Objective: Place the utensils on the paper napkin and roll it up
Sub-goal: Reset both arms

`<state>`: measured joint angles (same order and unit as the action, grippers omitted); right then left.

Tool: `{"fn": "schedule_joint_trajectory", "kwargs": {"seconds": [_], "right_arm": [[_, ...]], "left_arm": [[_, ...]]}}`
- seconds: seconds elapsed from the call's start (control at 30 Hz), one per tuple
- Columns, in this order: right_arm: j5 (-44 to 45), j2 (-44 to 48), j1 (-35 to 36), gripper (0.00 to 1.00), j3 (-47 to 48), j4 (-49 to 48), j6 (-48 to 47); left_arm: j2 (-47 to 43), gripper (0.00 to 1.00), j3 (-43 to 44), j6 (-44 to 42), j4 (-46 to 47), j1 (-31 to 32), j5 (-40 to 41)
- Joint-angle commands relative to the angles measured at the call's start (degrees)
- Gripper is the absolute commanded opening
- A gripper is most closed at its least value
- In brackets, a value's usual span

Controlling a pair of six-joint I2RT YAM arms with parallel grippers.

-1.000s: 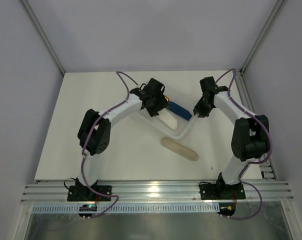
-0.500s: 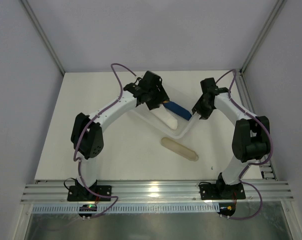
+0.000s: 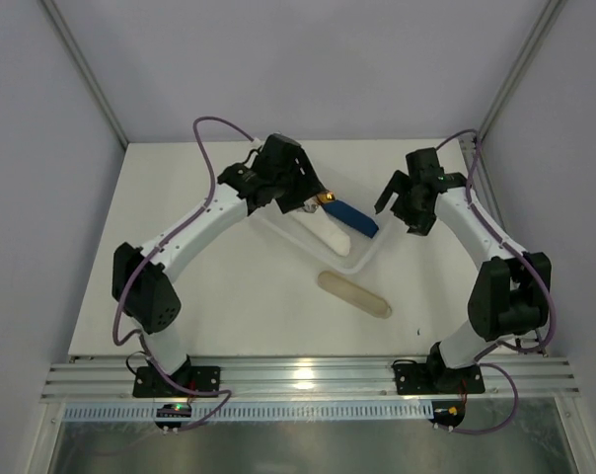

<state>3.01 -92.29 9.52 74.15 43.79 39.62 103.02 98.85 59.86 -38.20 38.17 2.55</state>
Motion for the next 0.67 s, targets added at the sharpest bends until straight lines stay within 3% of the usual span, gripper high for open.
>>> {"fn": "schedule_joint_trajectory", "kwargs": {"seconds": [0.0, 0.1, 0.13, 0.2, 0.33, 0.43, 0.5, 0.63], "right_arm": [[-2.12, 5.1, -0.2, 1.0, 4.07, 1.03, -4.45], [-5.2, 9.4, 0.15, 1.0, 5.48, 3.4, -6.74], [-5.81, 12.98, 0.24, 1.0, 4.61, 3.41, -6.92], [-6.96, 17.39, 1.28, 0.99, 2.94, 2.53, -7.71], [-7.75, 28.72, 2.61, 0.99, -7.48, 1.39, -9.03], [-12.14, 35.15, 2.87, 1.0, -16.62, 1.65, -9.12], [-13.63, 40.33, 3.31, 0.99, -21.48, 0.95, -9.9], [-19.42, 51.49, 3.31, 1.0, -35.0, -5.18, -10.27]], "left_arm": [[-7.11, 0.67, -2.07, -1.32, -1.0, -0.2, -0.26], [-12.13, 0.67, -8.48, -0.36, 0.75, -0.03, -0.61], [-16.49, 0.76, -10.85, -0.18, 2.67, 0.06, -0.7], [-20.74, 0.79, -17.62, 0.96, 4.52, -0.03, -0.61], [-33.89, 0.82, -30.88, 3.77, 10.66, 0.06, -2.19], [-40.95, 0.85, -45.02, 7.9, 19.71, 0.06, -6.14], [-47.11, 0.99, -55.45, 11.66, 28.33, 0.06, -8.16], [-53.27, 0.99, -68.39, 15.54, 44.84, 0.23, -17.02]]}}
